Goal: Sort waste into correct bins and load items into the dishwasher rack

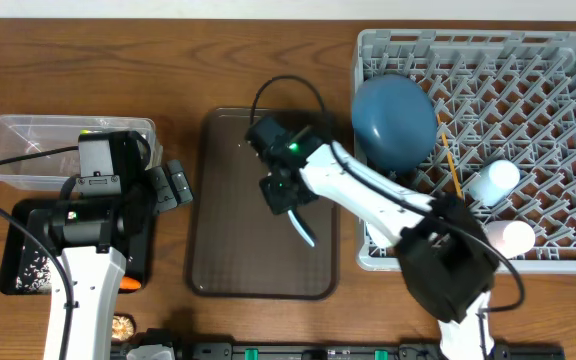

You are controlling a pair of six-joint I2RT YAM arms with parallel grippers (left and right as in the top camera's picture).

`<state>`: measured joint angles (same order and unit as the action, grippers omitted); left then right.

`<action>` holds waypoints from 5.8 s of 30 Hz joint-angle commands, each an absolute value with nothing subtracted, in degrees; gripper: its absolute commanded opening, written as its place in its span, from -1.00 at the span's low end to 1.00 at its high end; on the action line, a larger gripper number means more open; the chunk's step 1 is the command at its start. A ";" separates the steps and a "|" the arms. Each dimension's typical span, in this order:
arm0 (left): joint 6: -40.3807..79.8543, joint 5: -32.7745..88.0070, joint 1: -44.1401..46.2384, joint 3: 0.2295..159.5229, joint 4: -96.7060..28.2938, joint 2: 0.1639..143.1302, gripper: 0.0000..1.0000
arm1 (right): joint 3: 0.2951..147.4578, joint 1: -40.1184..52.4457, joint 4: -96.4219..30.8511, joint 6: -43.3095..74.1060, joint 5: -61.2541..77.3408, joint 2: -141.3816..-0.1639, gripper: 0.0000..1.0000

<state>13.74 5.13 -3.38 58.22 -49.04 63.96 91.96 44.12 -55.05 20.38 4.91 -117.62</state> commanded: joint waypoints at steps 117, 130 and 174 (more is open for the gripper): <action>14.26 4.43 -3.73 58.94 -49.06 64.03 0.96 | 92.29 17.47 -65.82 0.27 10.07 -63.81 0.98; 14.26 4.45 -3.73 58.94 -49.06 64.03 0.96 | 69.73 9.67 -54.83 -4.67 -0.27 -39.11 0.98; 14.26 4.45 -3.73 58.94 -49.06 64.03 0.96 | 0.32 2.26 -4.08 -4.36 1.91 -0.40 0.99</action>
